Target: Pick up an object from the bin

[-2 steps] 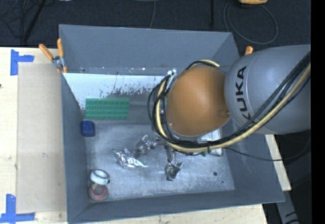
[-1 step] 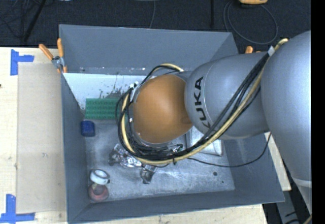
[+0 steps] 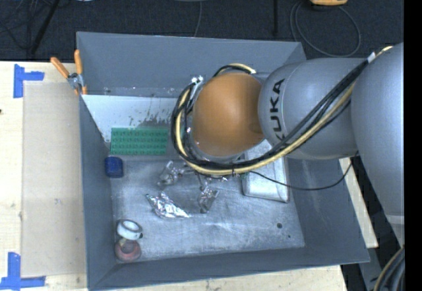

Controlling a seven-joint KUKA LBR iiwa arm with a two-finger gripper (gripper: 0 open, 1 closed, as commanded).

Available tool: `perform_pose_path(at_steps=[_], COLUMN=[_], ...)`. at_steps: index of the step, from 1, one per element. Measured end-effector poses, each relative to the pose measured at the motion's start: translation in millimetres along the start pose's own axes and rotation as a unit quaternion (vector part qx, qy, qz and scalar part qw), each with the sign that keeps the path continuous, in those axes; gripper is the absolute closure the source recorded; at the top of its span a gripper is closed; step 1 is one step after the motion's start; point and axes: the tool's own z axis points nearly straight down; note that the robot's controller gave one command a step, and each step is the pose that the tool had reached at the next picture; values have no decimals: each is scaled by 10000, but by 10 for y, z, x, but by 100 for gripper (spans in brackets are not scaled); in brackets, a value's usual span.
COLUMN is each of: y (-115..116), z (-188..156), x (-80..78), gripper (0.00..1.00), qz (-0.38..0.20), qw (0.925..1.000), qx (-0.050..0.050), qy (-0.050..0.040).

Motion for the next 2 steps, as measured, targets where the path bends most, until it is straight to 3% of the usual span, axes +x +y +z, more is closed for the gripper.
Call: perform_pose_path(at_steps=[1, 2], y=[476, -38], z=[-16, 298], x=[-279, -157], gripper=[0, 0], qz=[785, 380], qw=[9969, 9993], qx=[-28, -26], qy=[9, -16])
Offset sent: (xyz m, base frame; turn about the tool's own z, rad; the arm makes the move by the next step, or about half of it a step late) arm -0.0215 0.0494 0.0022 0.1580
